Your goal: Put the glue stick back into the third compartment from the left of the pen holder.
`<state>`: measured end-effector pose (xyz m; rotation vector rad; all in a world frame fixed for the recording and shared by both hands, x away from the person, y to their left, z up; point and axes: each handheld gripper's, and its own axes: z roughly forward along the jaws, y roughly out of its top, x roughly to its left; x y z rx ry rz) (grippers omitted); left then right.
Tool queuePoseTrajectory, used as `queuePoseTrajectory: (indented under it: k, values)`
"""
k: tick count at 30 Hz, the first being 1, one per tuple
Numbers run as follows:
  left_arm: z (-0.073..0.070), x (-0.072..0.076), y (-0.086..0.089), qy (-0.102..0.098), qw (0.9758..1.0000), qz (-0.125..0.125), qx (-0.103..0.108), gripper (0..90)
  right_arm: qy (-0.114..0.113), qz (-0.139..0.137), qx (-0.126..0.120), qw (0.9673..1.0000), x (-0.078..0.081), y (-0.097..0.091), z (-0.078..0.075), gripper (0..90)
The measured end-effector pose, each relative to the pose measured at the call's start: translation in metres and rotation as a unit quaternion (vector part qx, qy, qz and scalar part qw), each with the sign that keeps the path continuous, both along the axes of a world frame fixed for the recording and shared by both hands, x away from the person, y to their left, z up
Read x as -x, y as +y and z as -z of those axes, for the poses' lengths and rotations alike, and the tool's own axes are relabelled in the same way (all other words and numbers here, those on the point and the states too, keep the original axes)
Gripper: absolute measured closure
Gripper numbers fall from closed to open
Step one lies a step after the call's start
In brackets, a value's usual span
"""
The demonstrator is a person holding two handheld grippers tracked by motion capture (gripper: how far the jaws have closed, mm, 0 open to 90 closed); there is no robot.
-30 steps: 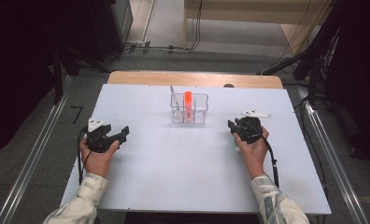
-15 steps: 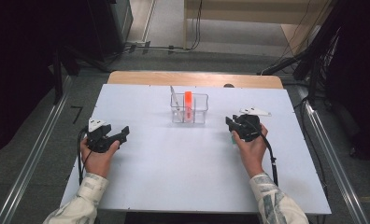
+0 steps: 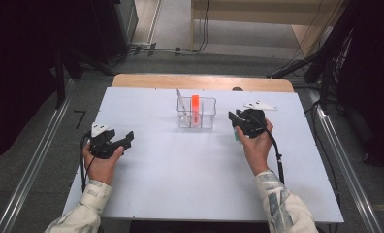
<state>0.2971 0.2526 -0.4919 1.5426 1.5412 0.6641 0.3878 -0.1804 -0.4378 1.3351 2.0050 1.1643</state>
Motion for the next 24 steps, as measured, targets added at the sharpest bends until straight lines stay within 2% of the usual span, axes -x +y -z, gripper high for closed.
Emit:
queuePoseTrajectory:
  k: [13, 24]
  values:
    - [0.000, 0.000, 0.000, -0.001, 1.0000, 0.002, 0.000, 24.8, -0.012, -0.012, -0.012, 0.9998, -0.019, 0.022, -0.022, 64.3]
    - [0.000, 0.000, 0.000, 0.000, 1.0000, 0.003, 0.000, 24.8, -0.023, -0.022, -0.011, 0.9994, -0.035, 0.043, -0.038, 64.3]
